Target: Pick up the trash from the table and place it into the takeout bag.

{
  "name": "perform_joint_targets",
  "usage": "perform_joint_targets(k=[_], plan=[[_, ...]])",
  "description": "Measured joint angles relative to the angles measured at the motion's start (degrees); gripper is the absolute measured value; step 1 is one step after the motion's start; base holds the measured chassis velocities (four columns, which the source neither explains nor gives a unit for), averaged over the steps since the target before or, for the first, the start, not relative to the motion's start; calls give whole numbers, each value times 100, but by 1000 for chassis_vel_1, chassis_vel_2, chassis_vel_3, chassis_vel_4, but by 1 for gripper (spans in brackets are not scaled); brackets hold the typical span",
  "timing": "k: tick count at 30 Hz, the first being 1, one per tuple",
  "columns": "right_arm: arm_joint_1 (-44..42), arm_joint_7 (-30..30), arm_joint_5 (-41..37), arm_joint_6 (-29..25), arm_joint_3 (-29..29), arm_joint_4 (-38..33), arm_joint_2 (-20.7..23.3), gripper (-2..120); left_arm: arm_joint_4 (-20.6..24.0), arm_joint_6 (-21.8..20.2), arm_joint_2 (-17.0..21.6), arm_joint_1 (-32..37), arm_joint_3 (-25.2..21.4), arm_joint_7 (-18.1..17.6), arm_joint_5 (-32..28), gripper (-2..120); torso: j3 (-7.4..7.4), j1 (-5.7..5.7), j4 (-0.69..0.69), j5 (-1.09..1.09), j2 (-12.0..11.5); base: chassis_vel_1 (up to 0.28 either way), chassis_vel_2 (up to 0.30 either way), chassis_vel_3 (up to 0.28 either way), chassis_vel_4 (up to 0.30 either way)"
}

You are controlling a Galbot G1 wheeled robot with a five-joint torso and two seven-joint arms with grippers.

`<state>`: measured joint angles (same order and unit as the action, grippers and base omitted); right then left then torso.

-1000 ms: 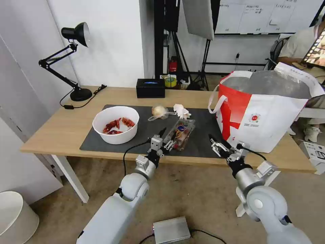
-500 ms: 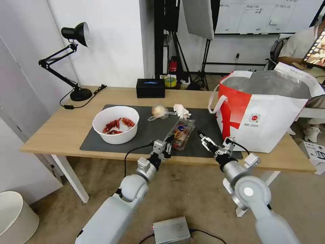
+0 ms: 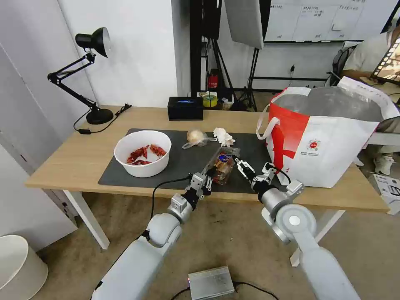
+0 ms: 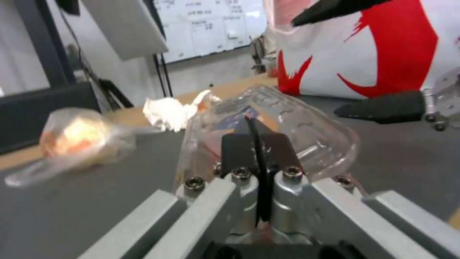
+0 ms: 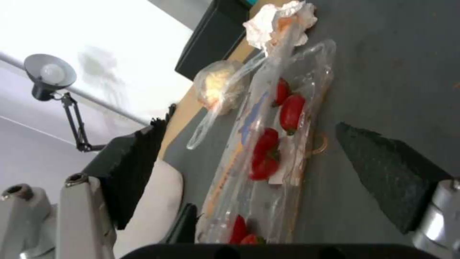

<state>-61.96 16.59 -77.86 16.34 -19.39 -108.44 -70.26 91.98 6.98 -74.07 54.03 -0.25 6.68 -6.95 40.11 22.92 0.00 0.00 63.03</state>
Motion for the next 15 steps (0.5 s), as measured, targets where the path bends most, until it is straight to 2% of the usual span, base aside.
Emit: perform_joint_targets(k=[6, 9, 15], plan=[[-5, 31, 2, 16, -3, 31, -34, 89, 1, 95, 14, 42, -56, 106, 246, 0, 0, 0, 0, 0, 0, 0, 0, 0, 0], [-35, 37, 2, 18, -14, 32, -56, 89, -2, 234, 11, 65, -137, 296, 646, 0, 0, 0, 0, 0, 0, 0, 0, 0, 0], [-22, 44, 0, 18, -14, 33, -78, 90, -33, 358, 2, 69, -145, 489, 992, 0, 0, 0, 0, 0, 0, 0, 0, 0, 0]])
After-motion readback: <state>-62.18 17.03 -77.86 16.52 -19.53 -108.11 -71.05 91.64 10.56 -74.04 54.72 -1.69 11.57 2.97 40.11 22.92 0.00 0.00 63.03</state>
